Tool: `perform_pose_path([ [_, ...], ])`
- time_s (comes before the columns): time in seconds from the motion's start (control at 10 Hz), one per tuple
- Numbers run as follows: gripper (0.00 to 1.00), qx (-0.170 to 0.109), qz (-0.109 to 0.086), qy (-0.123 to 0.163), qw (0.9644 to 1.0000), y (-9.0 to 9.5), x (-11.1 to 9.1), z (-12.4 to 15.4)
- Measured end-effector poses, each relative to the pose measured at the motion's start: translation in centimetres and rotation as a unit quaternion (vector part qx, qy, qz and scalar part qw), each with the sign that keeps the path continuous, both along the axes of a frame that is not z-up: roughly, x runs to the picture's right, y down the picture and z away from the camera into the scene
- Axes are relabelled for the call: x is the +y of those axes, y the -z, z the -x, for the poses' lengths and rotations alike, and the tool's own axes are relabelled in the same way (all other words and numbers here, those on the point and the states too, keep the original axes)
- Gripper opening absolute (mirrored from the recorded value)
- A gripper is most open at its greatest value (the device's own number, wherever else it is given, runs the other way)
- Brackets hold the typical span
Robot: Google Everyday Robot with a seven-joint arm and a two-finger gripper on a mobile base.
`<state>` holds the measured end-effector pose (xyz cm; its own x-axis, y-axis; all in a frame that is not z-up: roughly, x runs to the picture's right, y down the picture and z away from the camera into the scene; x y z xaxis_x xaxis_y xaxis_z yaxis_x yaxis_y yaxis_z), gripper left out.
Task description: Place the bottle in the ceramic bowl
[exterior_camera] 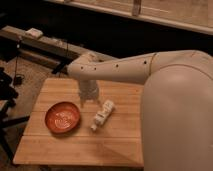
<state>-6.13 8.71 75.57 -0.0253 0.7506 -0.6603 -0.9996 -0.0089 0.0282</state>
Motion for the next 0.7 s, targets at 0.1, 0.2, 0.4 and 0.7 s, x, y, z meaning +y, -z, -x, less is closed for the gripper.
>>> perform_pose_path([
  [0.1, 0.65, 0.014, 0.002, -0.006, 0.9999, -1.9, -0.1, -1.6],
  [0.2, 0.65, 0.024, 0.004, -0.013, 0.9996, -3.4, 0.1, -2.6],
  [0.4, 0.65, 0.039, 0.007, -0.027, 0.9988, -6.1, 0.5, -4.3],
  [0.7, 0.65, 0.052, 0.017, -0.067, 0.9963, -8.3, 2.3, -6.7],
])
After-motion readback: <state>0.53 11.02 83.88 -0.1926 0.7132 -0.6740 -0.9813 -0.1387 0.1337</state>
